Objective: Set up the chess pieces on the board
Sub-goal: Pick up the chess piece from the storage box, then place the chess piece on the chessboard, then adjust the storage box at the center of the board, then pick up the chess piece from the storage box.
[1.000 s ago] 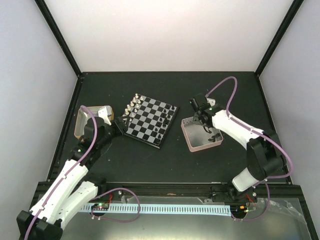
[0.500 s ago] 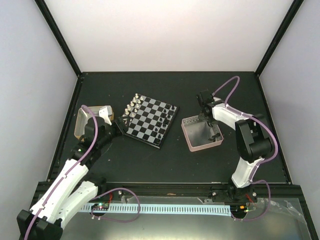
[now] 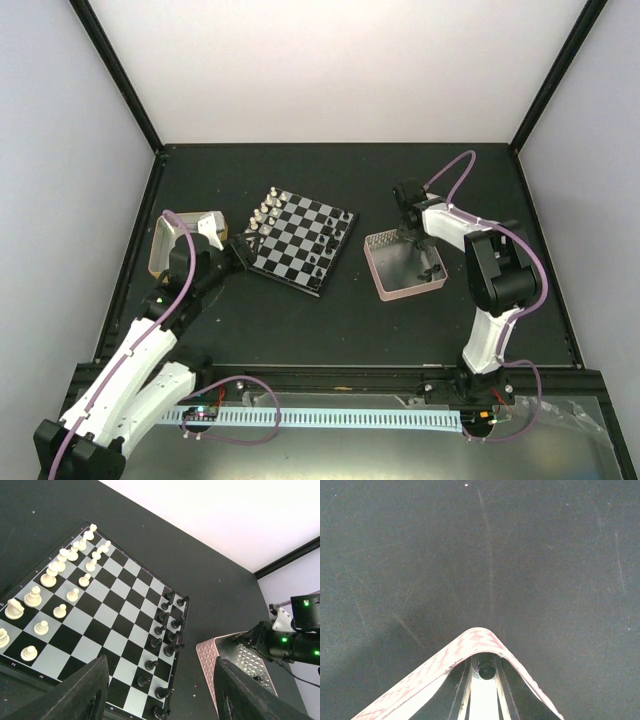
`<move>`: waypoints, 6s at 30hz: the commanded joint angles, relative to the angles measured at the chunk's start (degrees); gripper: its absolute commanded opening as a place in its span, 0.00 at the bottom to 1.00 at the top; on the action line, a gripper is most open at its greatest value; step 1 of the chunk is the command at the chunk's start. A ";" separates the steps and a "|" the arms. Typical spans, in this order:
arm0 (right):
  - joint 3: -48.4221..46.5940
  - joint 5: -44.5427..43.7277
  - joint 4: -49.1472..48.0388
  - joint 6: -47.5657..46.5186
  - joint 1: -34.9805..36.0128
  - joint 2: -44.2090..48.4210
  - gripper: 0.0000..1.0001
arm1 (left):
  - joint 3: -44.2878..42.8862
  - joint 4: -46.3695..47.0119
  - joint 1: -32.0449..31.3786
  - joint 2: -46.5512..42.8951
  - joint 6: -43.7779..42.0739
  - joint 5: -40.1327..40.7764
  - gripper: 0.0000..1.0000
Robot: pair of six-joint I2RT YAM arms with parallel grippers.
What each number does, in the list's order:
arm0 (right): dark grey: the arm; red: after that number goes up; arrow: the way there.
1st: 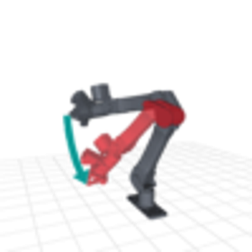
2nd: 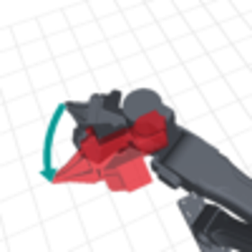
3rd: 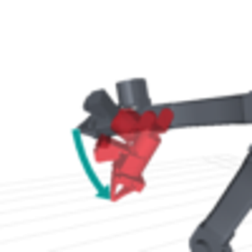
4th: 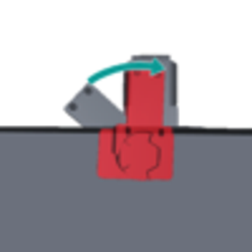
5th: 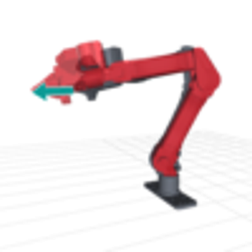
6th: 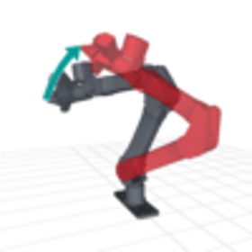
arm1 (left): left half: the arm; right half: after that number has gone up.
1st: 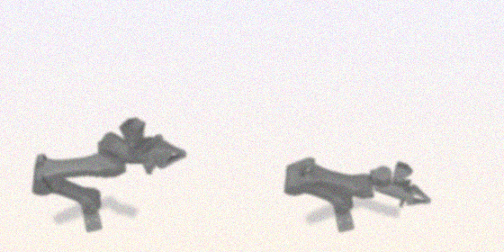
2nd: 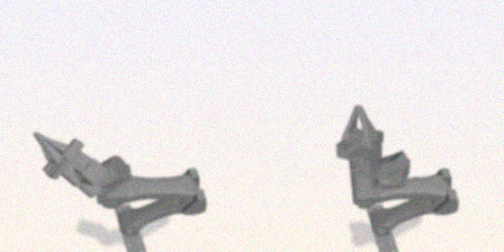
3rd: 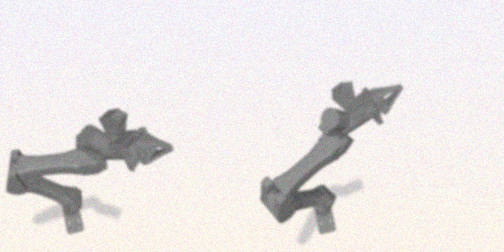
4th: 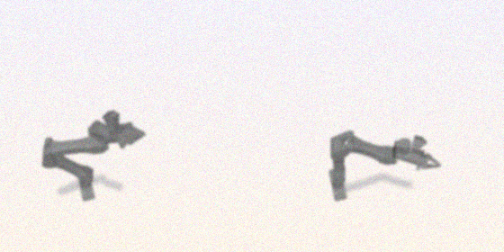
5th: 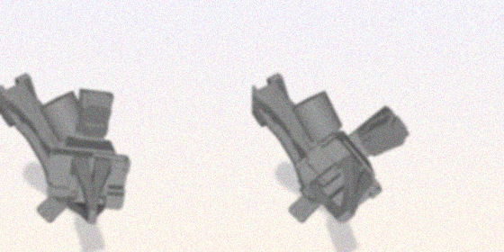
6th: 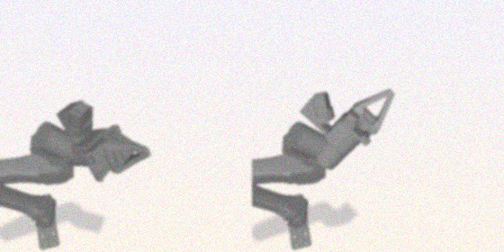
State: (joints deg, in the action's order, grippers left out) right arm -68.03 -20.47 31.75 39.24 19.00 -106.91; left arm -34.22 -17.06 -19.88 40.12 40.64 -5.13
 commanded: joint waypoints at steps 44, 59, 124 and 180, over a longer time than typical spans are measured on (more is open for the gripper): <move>-15.88 12.68 6.99 -11.86 37.83 0.70 0.01 | -0.64 -2.17 0.37 -5.42 0.32 9.18 0.59; -21.50 14.28 10.24 -14.76 39.18 -9.47 0.01 | 0.11 -3.72 0.46 -8.77 1.82 13.96 0.60; -5.40 2.31 3.76 13.89 5.46 1.98 0.53 | -1.29 1.21 0.46 -6.23 -6.01 5.90 0.63; 11.94 3.19 5.53 4.50 -3.21 10.14 0.42 | 0.33 2.83 0.45 -6.56 -6.63 5.12 0.64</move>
State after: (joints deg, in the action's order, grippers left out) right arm -56.51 -18.37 38.54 42.28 16.62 -95.55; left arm -33.85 -15.70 -19.84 34.72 35.11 -0.23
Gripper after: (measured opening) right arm 0.416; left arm 0.636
